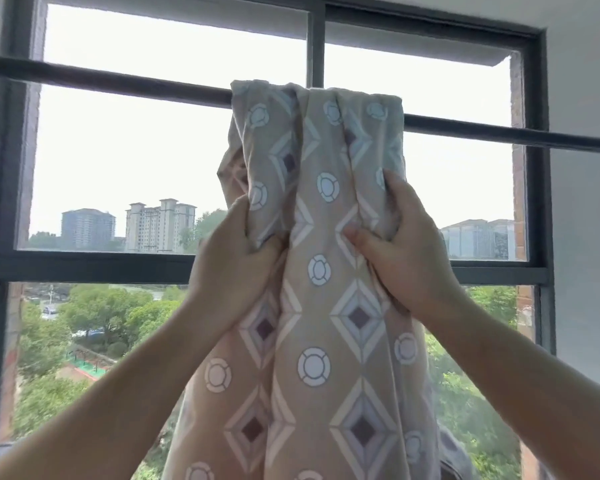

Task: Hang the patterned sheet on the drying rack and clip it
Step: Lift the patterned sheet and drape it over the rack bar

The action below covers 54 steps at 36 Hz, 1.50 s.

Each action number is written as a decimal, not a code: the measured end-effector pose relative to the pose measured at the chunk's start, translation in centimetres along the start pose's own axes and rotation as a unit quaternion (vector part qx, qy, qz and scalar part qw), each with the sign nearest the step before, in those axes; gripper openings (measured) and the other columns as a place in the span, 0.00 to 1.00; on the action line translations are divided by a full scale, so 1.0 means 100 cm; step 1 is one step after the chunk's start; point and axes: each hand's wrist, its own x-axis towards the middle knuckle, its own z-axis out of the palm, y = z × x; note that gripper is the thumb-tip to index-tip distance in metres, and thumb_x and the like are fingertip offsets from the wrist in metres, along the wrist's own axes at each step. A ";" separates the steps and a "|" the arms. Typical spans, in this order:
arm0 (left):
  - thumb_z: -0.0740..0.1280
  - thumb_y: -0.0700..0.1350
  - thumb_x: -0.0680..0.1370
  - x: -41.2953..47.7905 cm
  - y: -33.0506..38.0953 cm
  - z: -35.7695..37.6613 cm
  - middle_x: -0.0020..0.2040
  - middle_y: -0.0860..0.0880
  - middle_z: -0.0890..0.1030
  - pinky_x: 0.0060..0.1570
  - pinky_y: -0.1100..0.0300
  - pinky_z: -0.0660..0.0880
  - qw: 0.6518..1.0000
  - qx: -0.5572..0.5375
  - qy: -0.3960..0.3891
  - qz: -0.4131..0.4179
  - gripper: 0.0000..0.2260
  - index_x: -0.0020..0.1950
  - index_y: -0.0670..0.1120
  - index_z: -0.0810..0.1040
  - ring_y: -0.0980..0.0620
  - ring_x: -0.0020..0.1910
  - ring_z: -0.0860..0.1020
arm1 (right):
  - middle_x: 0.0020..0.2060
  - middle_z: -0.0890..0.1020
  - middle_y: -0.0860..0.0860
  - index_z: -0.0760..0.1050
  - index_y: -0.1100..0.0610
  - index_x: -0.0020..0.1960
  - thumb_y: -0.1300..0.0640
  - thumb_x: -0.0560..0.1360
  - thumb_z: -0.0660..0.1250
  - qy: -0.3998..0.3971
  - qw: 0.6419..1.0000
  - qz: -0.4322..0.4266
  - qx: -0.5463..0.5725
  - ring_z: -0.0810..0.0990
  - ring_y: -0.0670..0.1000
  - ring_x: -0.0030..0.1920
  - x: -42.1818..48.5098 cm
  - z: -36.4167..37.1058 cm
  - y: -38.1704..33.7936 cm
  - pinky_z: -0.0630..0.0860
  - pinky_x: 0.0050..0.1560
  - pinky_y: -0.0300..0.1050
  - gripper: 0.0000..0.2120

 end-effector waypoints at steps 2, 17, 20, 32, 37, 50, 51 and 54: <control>0.65 0.40 0.74 0.009 0.006 -0.005 0.38 0.65 0.73 0.32 0.79 0.65 0.999 0.003 0.004 0.033 0.08 0.47 0.53 0.72 0.72 0.34 0.72 | 0.58 0.78 0.41 0.65 0.50 0.71 0.61 0.71 0.70 0.012 1.000 -0.009 0.022 0.77 0.40 0.55 0.009 -0.001 -0.015 0.74 0.58 0.35 0.30; 0.61 0.46 0.76 0.148 0.069 -0.037 0.54 0.50 0.80 0.51 0.61 0.71 0.994 0.048 0.026 0.098 0.12 0.57 0.48 0.77 0.50 0.54 0.77 | 0.51 0.81 0.50 0.77 0.55 0.59 0.61 0.74 0.63 0.096 0.989 -0.071 -0.085 0.78 0.49 0.53 0.155 -0.022 -0.064 0.71 0.50 0.37 0.14; 0.59 0.50 0.78 0.156 0.060 -0.037 0.59 0.46 0.76 0.55 0.56 0.70 0.993 0.099 -0.041 0.054 0.18 0.66 0.47 0.67 0.45 0.57 0.74 | 0.54 0.79 0.51 0.76 0.58 0.60 0.63 0.73 0.63 0.032 0.998 -0.032 -0.053 0.77 0.52 0.57 0.160 -0.017 -0.051 0.72 0.62 0.47 0.16; 0.55 0.38 0.77 0.184 0.052 -0.026 0.57 0.38 0.74 0.44 0.53 0.66 0.958 0.284 0.014 -0.032 0.15 0.63 0.37 0.66 0.39 0.55 0.73 | 0.45 0.81 0.60 0.79 0.66 0.47 0.66 0.75 0.55 -0.083 0.979 0.069 -0.174 0.79 0.58 0.48 0.179 -0.010 -0.041 0.77 0.52 0.50 0.14; 0.55 0.39 0.76 0.187 0.061 -0.030 0.59 0.37 0.73 0.47 0.52 0.70 0.935 0.350 -0.054 -0.030 0.16 0.63 0.40 0.67 0.40 0.50 0.72 | 0.27 0.71 0.53 0.65 0.57 0.33 0.61 0.79 0.49 -0.154 0.957 0.125 -0.211 0.67 0.50 0.30 0.180 -0.014 -0.042 0.64 0.31 0.42 0.17; 0.48 0.53 0.80 0.128 0.034 -0.015 0.55 0.43 0.76 0.63 0.49 0.59 0.927 0.360 0.071 0.084 0.18 0.60 0.46 0.71 0.43 0.56 0.71 | 0.55 0.77 0.51 0.71 0.50 0.60 0.44 0.75 0.42 -0.014 0.954 0.045 -0.295 0.71 0.56 0.58 0.155 -0.015 -0.011 0.58 0.56 0.52 0.25; 0.48 0.54 0.80 0.126 0.033 -0.015 0.57 0.43 0.76 0.65 0.49 0.57 0.927 0.359 0.069 0.085 0.19 0.62 0.46 0.70 0.43 0.59 0.71 | 0.57 0.76 0.51 0.70 0.50 0.62 0.44 0.77 0.42 0.002 0.955 0.031 -0.294 0.70 0.57 0.59 0.149 -0.013 -0.010 0.58 0.57 0.53 0.24; 0.48 0.55 0.80 0.124 0.033 -0.020 0.57 0.43 0.76 0.65 0.49 0.58 0.925 0.365 0.061 0.087 0.20 0.62 0.46 0.70 0.43 0.59 0.71 | 0.60 0.76 0.53 0.67 0.52 0.66 0.45 0.80 0.44 0.046 0.960 -0.031 -0.274 0.69 0.57 0.62 0.128 -0.010 -0.007 0.57 0.64 0.51 0.22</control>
